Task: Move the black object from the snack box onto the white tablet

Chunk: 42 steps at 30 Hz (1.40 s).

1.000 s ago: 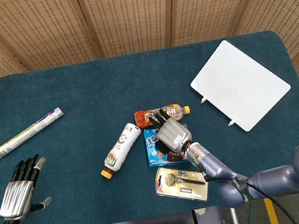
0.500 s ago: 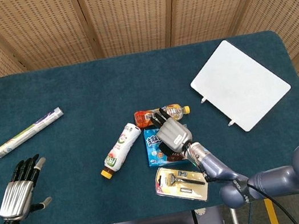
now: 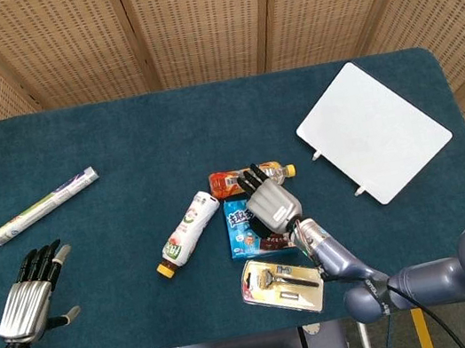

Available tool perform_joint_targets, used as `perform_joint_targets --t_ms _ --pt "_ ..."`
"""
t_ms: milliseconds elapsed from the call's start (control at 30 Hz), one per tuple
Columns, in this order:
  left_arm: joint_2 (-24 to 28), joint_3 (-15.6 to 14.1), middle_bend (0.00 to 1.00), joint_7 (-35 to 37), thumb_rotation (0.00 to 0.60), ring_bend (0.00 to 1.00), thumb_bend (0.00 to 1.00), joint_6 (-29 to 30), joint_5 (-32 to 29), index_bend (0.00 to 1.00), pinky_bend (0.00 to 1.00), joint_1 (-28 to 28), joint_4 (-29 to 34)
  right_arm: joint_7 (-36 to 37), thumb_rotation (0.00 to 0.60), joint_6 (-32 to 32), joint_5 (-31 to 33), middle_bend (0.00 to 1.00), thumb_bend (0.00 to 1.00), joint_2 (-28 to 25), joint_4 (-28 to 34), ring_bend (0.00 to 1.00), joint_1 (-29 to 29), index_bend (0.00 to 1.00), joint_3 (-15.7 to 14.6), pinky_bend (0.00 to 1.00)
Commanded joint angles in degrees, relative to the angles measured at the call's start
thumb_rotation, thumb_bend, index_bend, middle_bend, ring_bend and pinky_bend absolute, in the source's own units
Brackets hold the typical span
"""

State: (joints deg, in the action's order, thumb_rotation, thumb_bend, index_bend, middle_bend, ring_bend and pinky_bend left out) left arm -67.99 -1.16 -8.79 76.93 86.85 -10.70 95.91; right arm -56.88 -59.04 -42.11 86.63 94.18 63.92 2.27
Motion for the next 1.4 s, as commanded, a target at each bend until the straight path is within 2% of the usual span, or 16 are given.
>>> perform_joint_targets --t_ms 33,333,700,900,1067,1400 --pt "-0.04 -0.02 0.00 -0.05 0.600 0.00 0.13 -0.05 0.01 0.00 0.00 -0.02 -0.03 -0.04 0.600 -0.95 -0.19 0.08 0.03 -0.42 -0.06 0.00 -0.33 0.58 0.27 0.00" --pt "-0.02 -0.09 0.00 -0.05 0.600 0.00 0.13 0.20 0.33 0.00 0.00 0.05 0.07 -1.40 0.600 -6.22 -1.62 0.09 0.03 -3.01 0.17 0.00 -2.06 0.58 0.54 0.00" --pt "-0.11 -0.49 0.00 -0.50 0.600 0.00 0.13 0.70 1.31 0.00 0.00 0.24 0.40 -0.18 0.600 -17.00 -7.40 0.09 0.03 -6.26 -2.94 0.00 -9.16 0.59 -0.71 0.00" --pt "-0.06 -0.89 0.00 -0.49 0.600 0.00 0.13 1.14 2.29 0.00 0.00 0.40 0.86 0.31 0.600 -19.71 -9.61 0.09 0.03 -7.35 -4.65 0.00 -13.23 0.59 -1.90 0.00" --pt "0.09 -1.27 0.00 -0.53 0.600 0.00 0.13 1.57 3.18 0.00 0.00 0.60 1.14 -2.02 0.600 -23.51 -12.05 0.09 0.03 -8.28 -6.43 0.00 -17.03 0.59 -3.53 0.00" --pt "0.33 -1.80 0.00 -0.68 0.600 0.00 0.13 2.72 4.85 0.00 0.00 1.05 1.78 -5.29 0.600 -25.28 -14.52 0.09 0.03 -7.15 -8.31 0.00 -20.20 0.60 -3.10 0.00"
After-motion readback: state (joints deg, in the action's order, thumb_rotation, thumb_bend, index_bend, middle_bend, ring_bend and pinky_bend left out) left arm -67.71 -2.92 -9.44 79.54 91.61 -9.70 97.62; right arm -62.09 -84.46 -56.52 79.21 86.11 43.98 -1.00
